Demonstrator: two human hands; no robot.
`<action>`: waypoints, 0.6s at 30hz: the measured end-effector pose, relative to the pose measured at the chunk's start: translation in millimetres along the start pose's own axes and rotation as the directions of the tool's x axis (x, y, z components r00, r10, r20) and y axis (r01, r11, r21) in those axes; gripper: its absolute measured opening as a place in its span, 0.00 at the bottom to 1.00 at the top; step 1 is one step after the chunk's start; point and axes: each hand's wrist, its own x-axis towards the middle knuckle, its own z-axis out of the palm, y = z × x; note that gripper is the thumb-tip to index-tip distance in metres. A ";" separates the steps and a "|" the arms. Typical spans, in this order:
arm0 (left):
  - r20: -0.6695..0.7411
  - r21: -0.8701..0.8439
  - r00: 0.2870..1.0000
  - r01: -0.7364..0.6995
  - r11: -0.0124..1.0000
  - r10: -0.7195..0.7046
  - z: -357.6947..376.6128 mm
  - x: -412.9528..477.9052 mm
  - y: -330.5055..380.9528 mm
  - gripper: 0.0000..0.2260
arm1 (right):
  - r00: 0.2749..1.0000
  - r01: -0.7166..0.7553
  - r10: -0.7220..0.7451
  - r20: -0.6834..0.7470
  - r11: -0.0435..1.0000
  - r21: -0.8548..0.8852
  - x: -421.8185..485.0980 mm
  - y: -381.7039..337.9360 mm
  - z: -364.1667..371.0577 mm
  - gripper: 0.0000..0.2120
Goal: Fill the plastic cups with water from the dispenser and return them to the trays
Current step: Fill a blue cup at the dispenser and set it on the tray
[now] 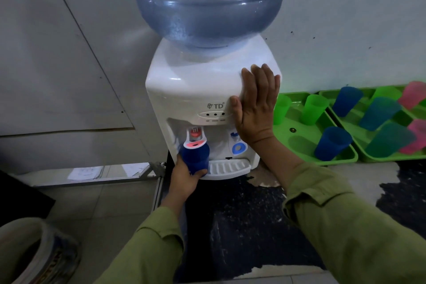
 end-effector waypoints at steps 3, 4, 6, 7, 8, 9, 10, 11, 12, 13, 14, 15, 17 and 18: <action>-0.005 0.010 1.000 -0.001 1.000 0.001 0.3 -0.4 0.7 0.38 | 1.000 -0.003 0.003 0.004 1.000 0.000 -0.7 0.4 0.7 0.25; -0.004 0.009 1.000 0.002 1.000 -0.002 0.1 -0.3 0.8 0.38 | 1.000 -0.004 0.004 0.005 1.000 0.003 -0.7 0.5 0.6 0.25; -0.002 0.010 1.000 0.011 1.000 -0.011 0.3 -0.1 1.3 0.38 | 1.000 -0.003 0.003 0.006 1.000 0.007 -0.4 0.8 0.1 0.25; -0.001 0.011 1.000 0.015 1.000 -0.015 0.3 0.0 1.6 0.38 | 1.000 -0.004 0.003 0.004 1.000 0.007 -0.3 0.5 -0.1 0.25; 0.001 0.009 1.000 0.019 1.000 -0.019 0.6 -0.2 2.1 0.38 | 1.000 -0.003 0.003 0.003 1.000 0.006 -0.4 0.4 -0.4 0.25; 0.001 0.006 1.000 0.021 1.000 -0.021 0.6 0.0 2.4 0.38 | 1.000 -0.001 0.001 0.002 1.000 0.006 -0.3 0.0 -0.5 0.25; 0.001 0.007 1.000 0.023 1.000 -0.023 0.7 0.2 2.2 0.38 | 1.000 0.000 0.000 0.002 1.000 0.008 -0.2 -0.1 -0.7 0.25; 0.002 0.012 1.000 0.025 1.000 -0.025 0.5 0.2 1.8 0.38 | 1.000 0.000 0.000 0.003 1.000 0.010 -0.3 -0.3 -1.1 0.25; 0.001 0.018 1.000 0.025 1.000 -0.025 0.3 0.8 1.3 0.39 | 1.000 0.000 0.000 0.005 1.000 0.011 -0.1 -0.5 -1.4 0.25; 0.000 0.022 1.000 0.026 0.999 -0.026 0.3 0.7 0.6 0.39 | 1.000 -0.002 0.002 0.010 1.000 0.011 -0.7 -0.7 -2.0 0.25; -0.001 0.021 1.000 0.024 0.999 -0.024 0.1 0.6 0.7 0.39 | 1.000 -0.003 0.003 0.014 1.000 0.011 -0.7 -1.2 -2.8 0.24; -0.002 0.021 1.000 0.023 1.000 -0.023 0.0 0.6 1.1 0.39 | 1.000 -0.006 0.006 0.020 1.000 0.011 -0.8 -1.4 -3.5 0.24; -0.002 0.026 1.000 0.024 0.999 -0.024 0.0 0.6 2.6 0.38 | 0.999 -0.012 0.012 0.039 1.000 0.015 -0.3 -1.9 -5.1 0.24; 0.000 0.028 1.000 0.025 0.999 -0.025 -0.1 0.2 3.3 0.38 | 0.999 -0.017 0.016 0.049 1.000 0.019 -0.4 -2.3 -5.9 0.24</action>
